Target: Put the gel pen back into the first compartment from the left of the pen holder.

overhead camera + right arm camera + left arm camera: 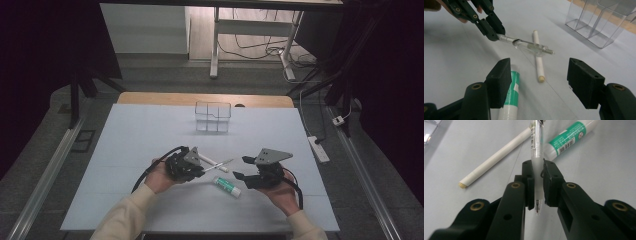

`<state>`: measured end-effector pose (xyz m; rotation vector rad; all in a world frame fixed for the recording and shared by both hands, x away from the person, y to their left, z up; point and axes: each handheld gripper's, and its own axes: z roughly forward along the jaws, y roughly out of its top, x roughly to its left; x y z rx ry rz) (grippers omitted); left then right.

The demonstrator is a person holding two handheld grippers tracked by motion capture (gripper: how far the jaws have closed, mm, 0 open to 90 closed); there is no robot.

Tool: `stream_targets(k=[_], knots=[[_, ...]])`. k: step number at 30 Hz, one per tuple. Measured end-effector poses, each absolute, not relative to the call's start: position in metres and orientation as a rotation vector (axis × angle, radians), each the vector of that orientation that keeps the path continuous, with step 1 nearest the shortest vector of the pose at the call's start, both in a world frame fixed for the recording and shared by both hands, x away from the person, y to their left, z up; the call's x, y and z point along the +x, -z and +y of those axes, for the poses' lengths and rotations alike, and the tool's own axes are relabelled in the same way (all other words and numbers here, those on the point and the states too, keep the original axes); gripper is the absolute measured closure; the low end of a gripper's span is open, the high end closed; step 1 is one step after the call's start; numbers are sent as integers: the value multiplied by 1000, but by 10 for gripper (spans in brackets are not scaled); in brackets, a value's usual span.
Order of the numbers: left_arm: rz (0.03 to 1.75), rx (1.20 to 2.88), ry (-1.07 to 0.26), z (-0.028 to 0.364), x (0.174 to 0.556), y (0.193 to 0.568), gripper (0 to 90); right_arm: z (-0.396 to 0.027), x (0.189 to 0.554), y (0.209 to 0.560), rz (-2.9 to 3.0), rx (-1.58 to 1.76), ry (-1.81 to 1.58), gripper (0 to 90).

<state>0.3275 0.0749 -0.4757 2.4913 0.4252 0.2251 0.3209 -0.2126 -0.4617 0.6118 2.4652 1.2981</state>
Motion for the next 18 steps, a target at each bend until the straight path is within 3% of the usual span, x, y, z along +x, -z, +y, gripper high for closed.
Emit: stream_targets(k=[18], knots=[[388,2512,-219,60,325,476,802,-182,323,454,2541,499,-1194,377]])
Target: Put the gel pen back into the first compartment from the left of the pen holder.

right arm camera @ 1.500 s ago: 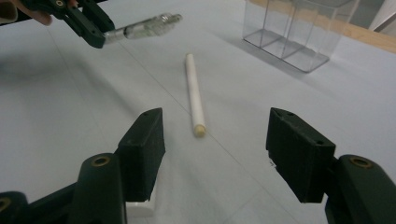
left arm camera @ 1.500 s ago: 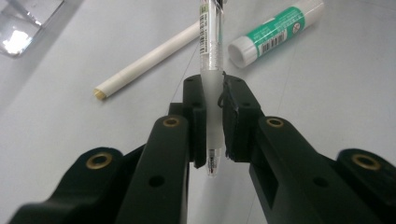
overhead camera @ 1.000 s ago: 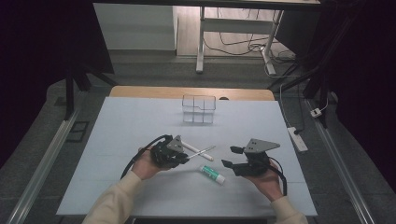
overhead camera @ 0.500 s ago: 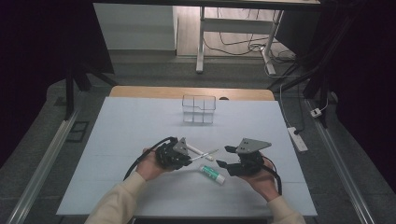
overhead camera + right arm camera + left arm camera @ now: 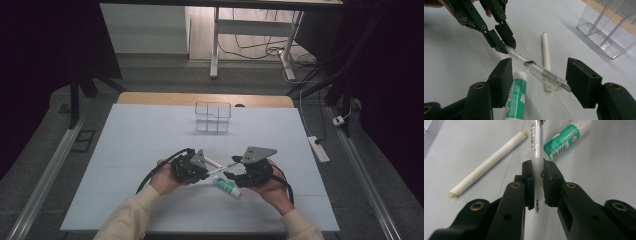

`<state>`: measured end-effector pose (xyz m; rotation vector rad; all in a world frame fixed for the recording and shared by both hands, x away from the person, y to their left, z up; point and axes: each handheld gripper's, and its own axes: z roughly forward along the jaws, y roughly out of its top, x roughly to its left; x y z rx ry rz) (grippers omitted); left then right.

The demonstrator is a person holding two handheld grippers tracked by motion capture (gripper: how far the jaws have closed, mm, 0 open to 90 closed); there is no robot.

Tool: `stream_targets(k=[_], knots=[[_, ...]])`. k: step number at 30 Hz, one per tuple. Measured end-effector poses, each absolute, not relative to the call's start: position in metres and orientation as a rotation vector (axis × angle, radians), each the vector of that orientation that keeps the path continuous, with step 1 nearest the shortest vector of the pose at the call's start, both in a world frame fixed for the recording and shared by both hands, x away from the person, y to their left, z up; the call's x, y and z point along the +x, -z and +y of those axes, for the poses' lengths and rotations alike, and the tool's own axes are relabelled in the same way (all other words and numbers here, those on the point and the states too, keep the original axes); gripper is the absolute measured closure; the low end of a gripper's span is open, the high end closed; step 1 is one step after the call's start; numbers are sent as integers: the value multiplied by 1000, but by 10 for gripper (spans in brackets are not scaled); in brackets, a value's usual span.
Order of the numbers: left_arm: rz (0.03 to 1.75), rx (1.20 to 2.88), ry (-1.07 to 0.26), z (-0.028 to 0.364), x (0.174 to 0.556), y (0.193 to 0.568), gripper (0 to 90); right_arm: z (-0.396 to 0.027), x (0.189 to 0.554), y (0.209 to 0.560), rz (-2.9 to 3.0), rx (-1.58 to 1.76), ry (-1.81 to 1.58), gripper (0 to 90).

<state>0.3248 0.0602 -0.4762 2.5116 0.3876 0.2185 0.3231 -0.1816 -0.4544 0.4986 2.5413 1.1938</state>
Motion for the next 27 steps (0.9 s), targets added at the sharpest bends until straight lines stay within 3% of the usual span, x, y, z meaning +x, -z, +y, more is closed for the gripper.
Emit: stream_targets(k=[27], knots=[[339,2512,-207,46,324,471,802,-164,330,455,2653,416,-1030,399]])
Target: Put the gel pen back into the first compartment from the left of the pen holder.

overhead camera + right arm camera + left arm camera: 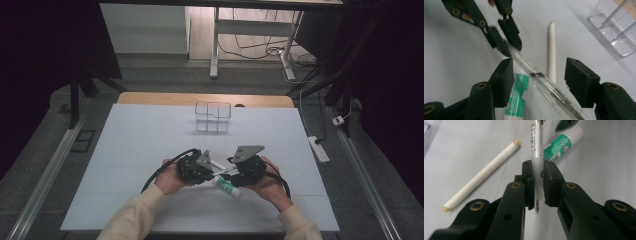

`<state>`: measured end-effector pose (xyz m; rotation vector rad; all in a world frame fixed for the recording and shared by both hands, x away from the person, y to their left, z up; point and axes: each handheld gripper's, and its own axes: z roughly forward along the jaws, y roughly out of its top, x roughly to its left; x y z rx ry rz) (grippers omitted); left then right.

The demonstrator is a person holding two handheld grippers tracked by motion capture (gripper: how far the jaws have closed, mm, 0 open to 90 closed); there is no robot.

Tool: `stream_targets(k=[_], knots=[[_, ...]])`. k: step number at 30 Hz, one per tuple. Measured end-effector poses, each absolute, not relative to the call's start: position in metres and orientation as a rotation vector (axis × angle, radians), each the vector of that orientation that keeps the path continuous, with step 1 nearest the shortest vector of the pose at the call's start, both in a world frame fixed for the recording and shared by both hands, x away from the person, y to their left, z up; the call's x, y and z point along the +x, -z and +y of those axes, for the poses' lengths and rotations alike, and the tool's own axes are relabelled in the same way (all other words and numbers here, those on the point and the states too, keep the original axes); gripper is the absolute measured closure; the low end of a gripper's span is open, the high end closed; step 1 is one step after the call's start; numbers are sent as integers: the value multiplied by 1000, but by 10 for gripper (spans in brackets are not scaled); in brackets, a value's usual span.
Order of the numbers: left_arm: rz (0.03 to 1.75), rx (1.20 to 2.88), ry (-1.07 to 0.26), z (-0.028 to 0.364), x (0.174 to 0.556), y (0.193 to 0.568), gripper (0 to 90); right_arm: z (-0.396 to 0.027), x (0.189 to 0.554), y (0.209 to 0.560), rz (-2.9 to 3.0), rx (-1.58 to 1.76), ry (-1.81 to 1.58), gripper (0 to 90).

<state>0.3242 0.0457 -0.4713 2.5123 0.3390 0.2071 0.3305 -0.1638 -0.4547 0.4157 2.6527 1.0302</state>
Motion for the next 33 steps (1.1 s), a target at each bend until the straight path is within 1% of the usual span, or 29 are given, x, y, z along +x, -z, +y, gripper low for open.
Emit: stream_targets(k=[3,7,11,14,25,29,31,33], knots=[[339,2511,-205,46,324,470,801,-161,330,458,2682,388,-964,419],[315,2525,-198,46,323,470,801,-159,328,462,2697,340,-880,472],[281,2534,-180,46,322,468,802,-159,326,465,2697,265,-798,581],[267,2525,-176,47,321,467,800,-159,326,466,2718,203,-757,631],[279,2481,-211,52,320,465,758,-162,326,470,2787,111,-783,730],[298,2450,-260,55,319,463,729,-164,327,470,2802,98,-823,751],[326,2419,-286,58,319,461,710,-165,327,469,2797,115,-866,754],[358,2382,-294,62,320,460,660,-168,329,467,2780,137,-906,756]])
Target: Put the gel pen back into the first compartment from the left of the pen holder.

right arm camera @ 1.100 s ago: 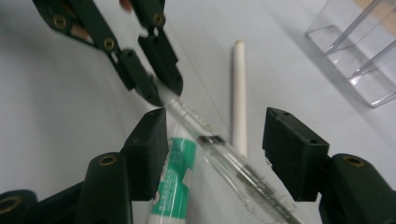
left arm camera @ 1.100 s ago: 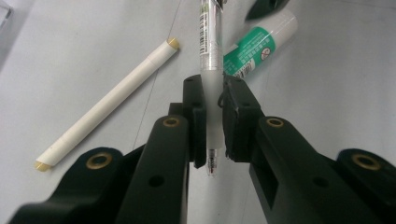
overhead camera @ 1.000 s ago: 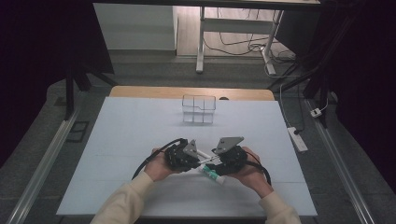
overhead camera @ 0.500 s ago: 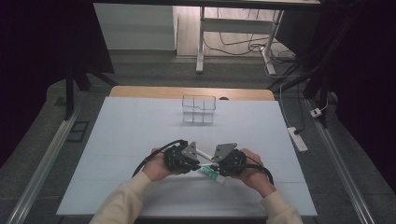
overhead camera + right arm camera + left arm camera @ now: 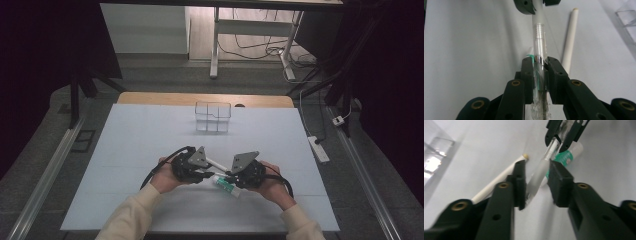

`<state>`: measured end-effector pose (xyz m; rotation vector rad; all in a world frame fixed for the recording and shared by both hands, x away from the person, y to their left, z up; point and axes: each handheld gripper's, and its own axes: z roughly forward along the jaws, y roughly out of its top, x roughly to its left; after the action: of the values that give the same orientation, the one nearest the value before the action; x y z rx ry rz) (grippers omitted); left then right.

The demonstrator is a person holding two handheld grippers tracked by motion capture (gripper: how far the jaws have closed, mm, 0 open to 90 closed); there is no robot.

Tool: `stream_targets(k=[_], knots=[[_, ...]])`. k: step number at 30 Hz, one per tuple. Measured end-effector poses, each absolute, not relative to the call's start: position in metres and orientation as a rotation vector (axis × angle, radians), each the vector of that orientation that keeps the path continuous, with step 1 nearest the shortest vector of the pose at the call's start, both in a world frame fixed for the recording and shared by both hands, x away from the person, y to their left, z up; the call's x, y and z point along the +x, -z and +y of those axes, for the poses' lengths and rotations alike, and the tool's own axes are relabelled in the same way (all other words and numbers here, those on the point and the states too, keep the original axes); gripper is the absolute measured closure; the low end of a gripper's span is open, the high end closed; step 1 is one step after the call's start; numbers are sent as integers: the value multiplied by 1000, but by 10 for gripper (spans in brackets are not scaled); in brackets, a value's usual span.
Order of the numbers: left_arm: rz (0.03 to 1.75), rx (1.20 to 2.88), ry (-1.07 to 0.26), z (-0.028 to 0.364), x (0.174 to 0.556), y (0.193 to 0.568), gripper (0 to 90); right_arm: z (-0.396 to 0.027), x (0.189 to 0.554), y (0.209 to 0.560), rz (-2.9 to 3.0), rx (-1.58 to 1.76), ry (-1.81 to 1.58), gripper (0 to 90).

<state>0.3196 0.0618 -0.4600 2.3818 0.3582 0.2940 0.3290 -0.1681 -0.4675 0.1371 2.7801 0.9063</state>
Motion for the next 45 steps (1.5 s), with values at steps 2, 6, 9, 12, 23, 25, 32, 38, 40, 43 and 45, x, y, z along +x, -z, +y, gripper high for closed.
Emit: stream_targets(k=[2,6,9,12,23,25,32,38,40,43,45], knots=[[395,2349,-305,66,321,459,601,-171,330,467,2756,179,-948,756],[495,2283,-327,75,324,458,476,-179,334,464,2711,248,-1026,756],[553,2229,-322,82,325,458,424,-184,335,462,2671,292,-1069,756],[606,2193,-310,89,327,460,383,-189,337,460,2647,320,-1156,756],[671,2100,-264,100,330,461,347,-195,337,456,2549,401,-1272,756],[676,2093,-257,101,331,461,345,-196,337,456,2537,411,-1280,755],[676,2059,-258,102,331,462,344,-195,336,457,2516,407,-1298,755],[680,2047,-236,101,331,462,343,-192,335,459,2519,403,-1306,755],[681,2043,-225,100,331,463,343,-191,335,460,2520,400,-1306,755],[678,2045,-221,99,332,463,345,-190,335,461,2518,395,-1307,755],[679,2041,-215,98,332,464,346,-189,334,462,2516,395,-1309,755]])
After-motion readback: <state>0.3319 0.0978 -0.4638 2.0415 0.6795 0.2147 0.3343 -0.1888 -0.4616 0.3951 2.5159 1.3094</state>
